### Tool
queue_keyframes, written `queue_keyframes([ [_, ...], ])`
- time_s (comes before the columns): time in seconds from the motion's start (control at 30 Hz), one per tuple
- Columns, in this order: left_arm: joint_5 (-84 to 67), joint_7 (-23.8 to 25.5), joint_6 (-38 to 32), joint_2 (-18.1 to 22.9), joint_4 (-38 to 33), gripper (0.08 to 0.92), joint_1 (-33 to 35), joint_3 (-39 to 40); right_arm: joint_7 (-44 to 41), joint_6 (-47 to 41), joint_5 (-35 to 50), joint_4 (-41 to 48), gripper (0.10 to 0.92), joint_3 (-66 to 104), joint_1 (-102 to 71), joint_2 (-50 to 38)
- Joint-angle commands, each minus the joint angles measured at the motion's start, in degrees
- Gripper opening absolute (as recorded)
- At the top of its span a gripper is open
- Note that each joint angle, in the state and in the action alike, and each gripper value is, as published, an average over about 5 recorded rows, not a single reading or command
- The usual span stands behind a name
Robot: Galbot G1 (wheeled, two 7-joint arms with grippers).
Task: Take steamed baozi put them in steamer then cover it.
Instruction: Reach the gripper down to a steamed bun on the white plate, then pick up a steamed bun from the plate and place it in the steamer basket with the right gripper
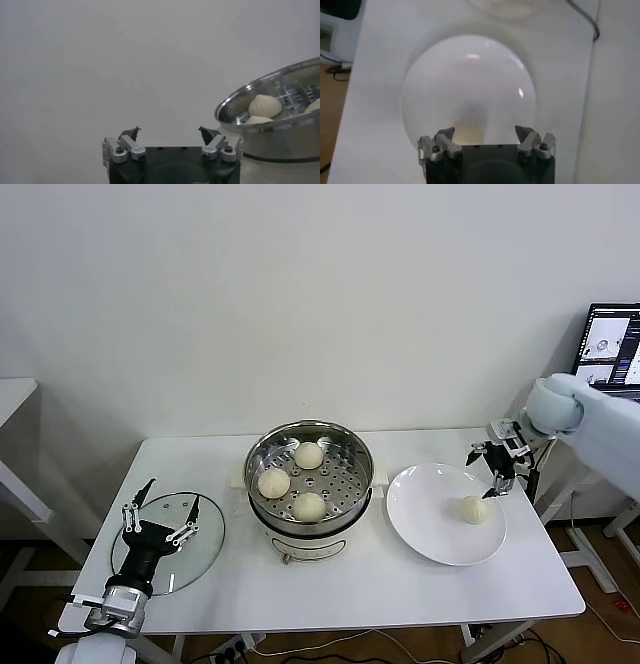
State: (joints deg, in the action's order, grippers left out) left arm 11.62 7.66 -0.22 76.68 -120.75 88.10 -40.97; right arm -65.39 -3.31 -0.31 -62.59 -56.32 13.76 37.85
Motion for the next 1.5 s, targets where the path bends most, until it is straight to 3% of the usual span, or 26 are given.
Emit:
queue_keyframes([
  [0.03,-0.05,-0.02,0.11,0.02,0.25,0.823,-0.15,0.09,0.47,-2.29,-5.95,9.07,0.823,9.42,-11.24,3.74],
  [0.97,0.2,-0.02,-0.05,0.2,1.41,0.823,-0.55,0.19,3.41,0.71,-11.86,14.01,0.822,15.37,-15.34,9.05],
  [1.33,0.2,-0.04,-0.09,0.24,1.61,0.823,-0.68,0.09,3.01,0.77,-11.7,13.66,0.697,15.55,-15.25,9.21],
  [1.5,0.2,-0.05,-0.05,0.26,1.53,0.823,-0.75,0.13,2.28,-0.55,-8.24,10.93,0.684,13.91,-13.58,7.54],
])
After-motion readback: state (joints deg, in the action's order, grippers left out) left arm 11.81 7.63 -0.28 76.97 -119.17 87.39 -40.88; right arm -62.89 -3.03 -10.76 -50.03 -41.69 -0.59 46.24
